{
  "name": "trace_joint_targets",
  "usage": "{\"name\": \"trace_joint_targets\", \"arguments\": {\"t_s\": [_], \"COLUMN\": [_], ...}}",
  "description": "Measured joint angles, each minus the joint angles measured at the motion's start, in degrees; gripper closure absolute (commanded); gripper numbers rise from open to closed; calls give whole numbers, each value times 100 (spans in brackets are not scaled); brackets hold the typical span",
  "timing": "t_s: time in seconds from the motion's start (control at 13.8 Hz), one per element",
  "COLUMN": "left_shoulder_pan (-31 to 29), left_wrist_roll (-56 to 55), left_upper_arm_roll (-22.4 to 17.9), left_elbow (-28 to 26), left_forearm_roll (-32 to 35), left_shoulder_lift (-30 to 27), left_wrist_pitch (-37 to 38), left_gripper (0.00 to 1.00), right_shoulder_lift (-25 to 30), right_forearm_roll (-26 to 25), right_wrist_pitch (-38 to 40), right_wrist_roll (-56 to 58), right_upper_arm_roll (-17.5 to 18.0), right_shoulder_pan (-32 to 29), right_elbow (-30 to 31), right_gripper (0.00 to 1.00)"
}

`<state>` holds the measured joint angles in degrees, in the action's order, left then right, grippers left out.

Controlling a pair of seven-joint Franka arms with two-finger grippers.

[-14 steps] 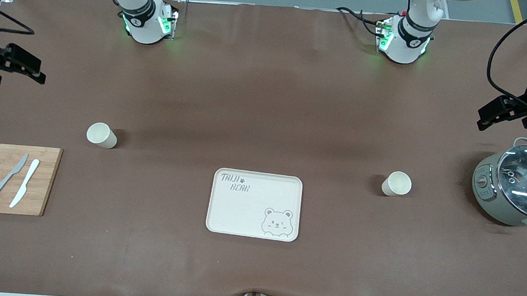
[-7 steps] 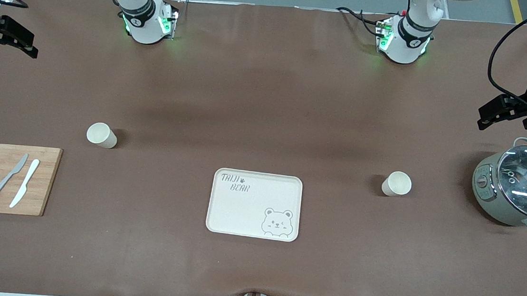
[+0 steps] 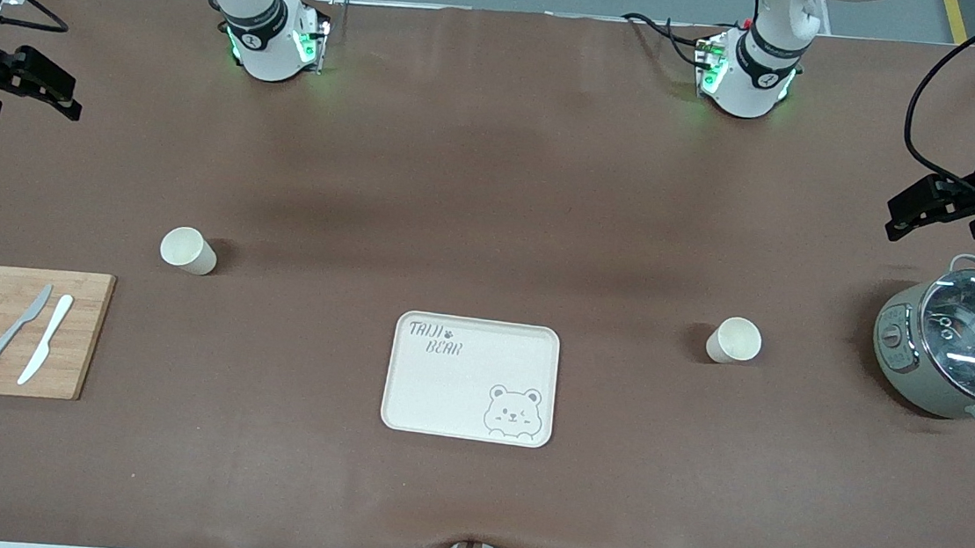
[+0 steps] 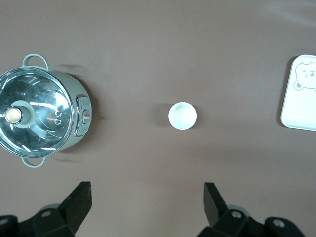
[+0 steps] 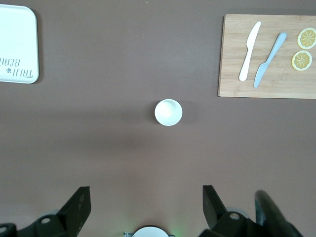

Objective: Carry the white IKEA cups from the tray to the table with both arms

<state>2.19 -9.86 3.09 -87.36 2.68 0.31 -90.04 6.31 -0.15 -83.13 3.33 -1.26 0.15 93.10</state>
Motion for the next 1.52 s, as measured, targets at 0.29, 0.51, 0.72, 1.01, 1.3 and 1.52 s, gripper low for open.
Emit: {"name": "trace_joint_targets", "arguments": {"t_s": [0.29, 0.51, 0.72, 1.01, 1.3, 1.52], "left_shoulder_pan": [0, 0, -3, -7, -6, 2], "left_wrist_roll": [0, 0, -29, -227, -227, -227], "left_upper_arm_roll": [-5, -10, -24, -26, -26, -25], "left_elbow": [0, 2, 12, 19, 21, 21], "left_forearm_roll": [0, 0, 0, 0, 0, 0], "left_shoulder_lift": [0, 0, -4, -13, -13, -13], "left_wrist_pitch": [1, 13, 49, 227, 233, 237], "left_gripper": [0, 0, 0, 0, 0, 0], "right_shoulder_lift": [18, 18, 18, 18, 18, 18], "right_forearm_roll": [0, 0, 0, 0, 0, 0], "right_wrist_pitch": [0, 0, 0, 7, 8, 8], "right_wrist_roll": [0, 0, -1, -4, -13, -29], "right_upper_arm_roll": [0, 0, 0, 0, -1, -5], "right_shoulder_pan": [0, 0, -1, -1, -2, -5], "right_elbow": [47, 63, 70, 82, 94, 95], "right_gripper": [0, 0, 0, 0, 0, 0]}}
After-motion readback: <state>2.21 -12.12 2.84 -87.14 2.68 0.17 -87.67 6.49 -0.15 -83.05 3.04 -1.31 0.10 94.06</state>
